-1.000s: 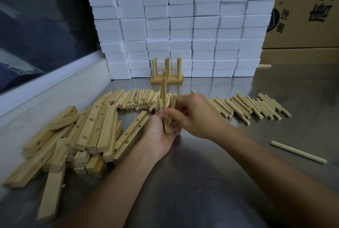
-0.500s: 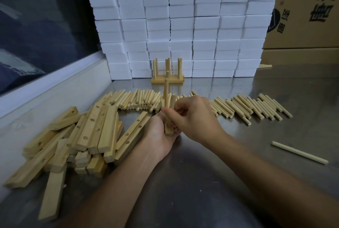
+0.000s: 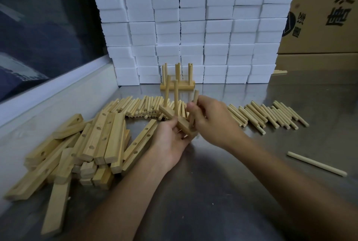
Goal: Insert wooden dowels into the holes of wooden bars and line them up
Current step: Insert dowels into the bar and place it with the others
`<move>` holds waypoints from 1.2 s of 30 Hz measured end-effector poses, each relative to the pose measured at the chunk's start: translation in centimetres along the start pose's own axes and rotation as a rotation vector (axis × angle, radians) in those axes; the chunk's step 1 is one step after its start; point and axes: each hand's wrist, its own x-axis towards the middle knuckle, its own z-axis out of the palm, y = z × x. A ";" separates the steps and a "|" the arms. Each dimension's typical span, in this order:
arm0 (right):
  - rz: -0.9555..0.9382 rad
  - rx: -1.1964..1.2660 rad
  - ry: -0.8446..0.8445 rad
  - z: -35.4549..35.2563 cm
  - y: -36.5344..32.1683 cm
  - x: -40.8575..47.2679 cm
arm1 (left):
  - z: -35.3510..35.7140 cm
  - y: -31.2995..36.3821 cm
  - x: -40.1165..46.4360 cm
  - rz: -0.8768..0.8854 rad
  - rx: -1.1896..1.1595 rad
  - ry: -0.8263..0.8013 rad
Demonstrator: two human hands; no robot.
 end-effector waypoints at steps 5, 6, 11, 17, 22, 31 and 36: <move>0.043 -0.023 0.007 -1.5 1.0 0.6 | -0.2 0.1 0.0 0.029 -0.034 -0.056; 0.061 -0.035 -0.020 -1.8 1.3 0.7 | -0.2 0.2 0.1 0.042 -0.054 -0.053; 0.079 -0.186 -0.208 -1.8 2.4 1.0 | -0.4 0.6 0.4 0.095 -0.106 -0.006; 0.031 -0.155 -0.149 -1.2 2.8 0.7 | -0.5 0.5 0.5 0.132 -0.109 -0.007; 0.112 -0.127 -0.054 -1.2 3.8 1.3 | -0.5 0.2 0.8 0.235 0.205 0.101; 0.192 -0.214 0.023 0.3 6.3 9.4 | -3.3 0.4 1.1 0.760 1.687 0.203; 0.256 -0.287 0.035 2.9 9.3 14.4 | -3.0 0.4 1.5 0.733 1.716 0.189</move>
